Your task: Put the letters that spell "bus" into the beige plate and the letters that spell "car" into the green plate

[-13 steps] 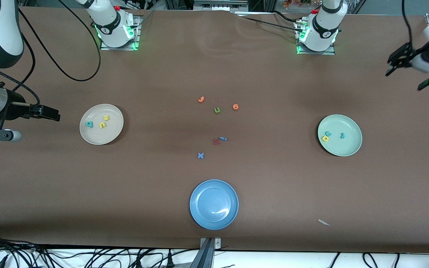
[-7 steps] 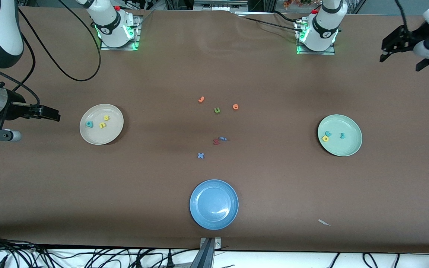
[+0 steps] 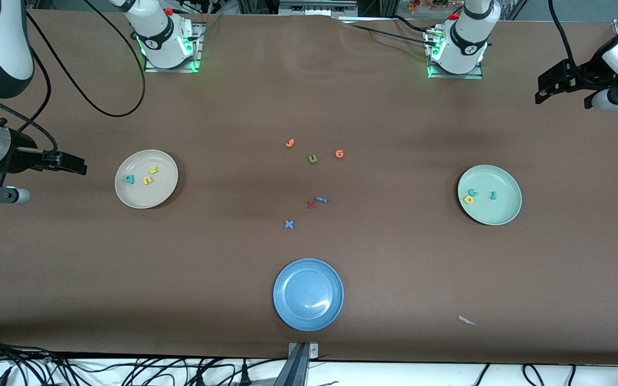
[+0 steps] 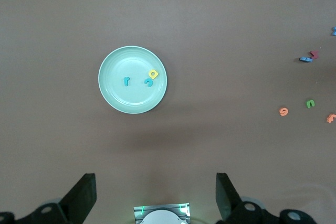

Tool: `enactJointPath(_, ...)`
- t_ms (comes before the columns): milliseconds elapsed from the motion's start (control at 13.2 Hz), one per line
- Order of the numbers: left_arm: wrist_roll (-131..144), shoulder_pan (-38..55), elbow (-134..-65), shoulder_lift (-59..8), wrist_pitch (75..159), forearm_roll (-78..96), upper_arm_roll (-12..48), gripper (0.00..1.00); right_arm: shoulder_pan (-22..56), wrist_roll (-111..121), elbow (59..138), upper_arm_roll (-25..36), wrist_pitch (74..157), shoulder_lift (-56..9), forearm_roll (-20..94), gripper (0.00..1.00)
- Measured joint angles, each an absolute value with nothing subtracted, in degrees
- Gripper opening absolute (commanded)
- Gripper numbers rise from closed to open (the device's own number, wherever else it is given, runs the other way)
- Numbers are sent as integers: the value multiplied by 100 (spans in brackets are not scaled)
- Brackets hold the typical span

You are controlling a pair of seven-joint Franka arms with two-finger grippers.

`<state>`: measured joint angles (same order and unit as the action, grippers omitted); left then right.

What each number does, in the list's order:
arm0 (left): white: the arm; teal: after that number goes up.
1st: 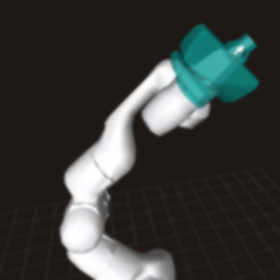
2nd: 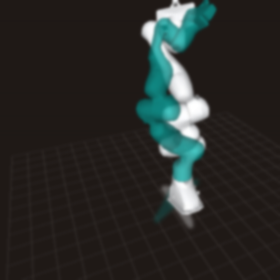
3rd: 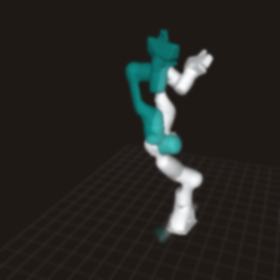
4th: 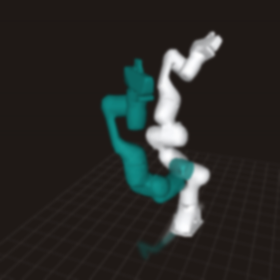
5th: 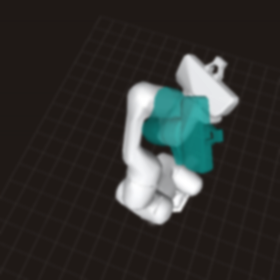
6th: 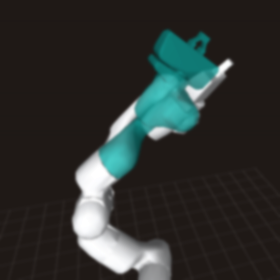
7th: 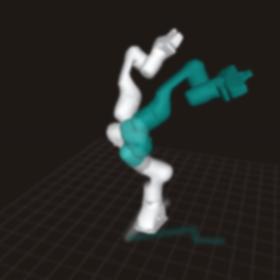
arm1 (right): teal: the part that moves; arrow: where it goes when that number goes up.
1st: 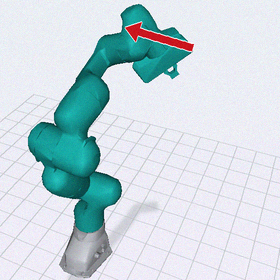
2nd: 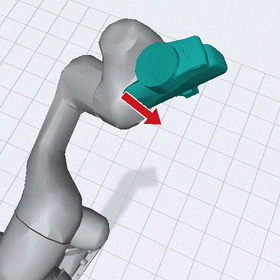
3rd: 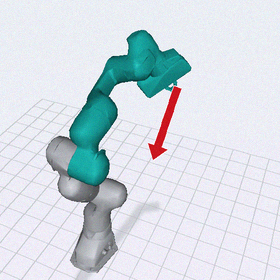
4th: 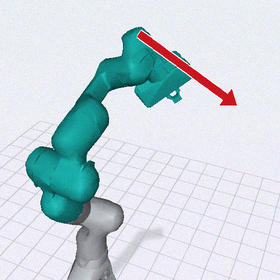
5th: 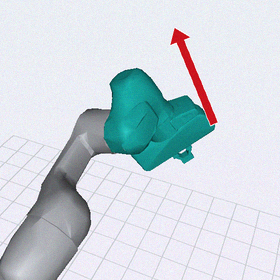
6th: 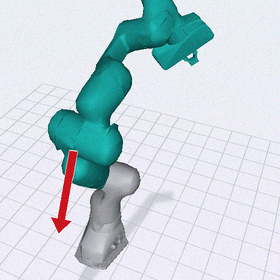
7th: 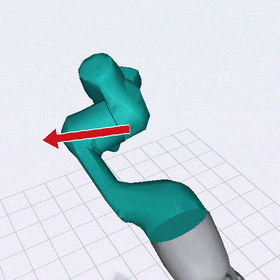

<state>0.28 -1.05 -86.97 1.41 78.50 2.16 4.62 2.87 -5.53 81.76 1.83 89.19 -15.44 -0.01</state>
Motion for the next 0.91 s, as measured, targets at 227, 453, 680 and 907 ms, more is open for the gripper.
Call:
enactJointPath(227, 60, -113, -8656, 75, 7836, 216, 457, 100, 287, -555, 8176, 183, 8920, -1544, 0, 100)
enactJointPath(453, 68, -118, -8392, -121, 7719, 216, 438, 100, 287, -556, 8176, 183, 8921, -1544, 0, 100)
enactJointPath(680, 68, -127, -8318, -287, 7619, 215, 403, 100, 287, -556, 8176, 182, 8921, -1544, 0, 100)
enactJointPath(907, 68, -158, -8482, -284, 7632, 215, 383, 100, 288, -556, 8176, 179, 8921, -1544, 0, 100)
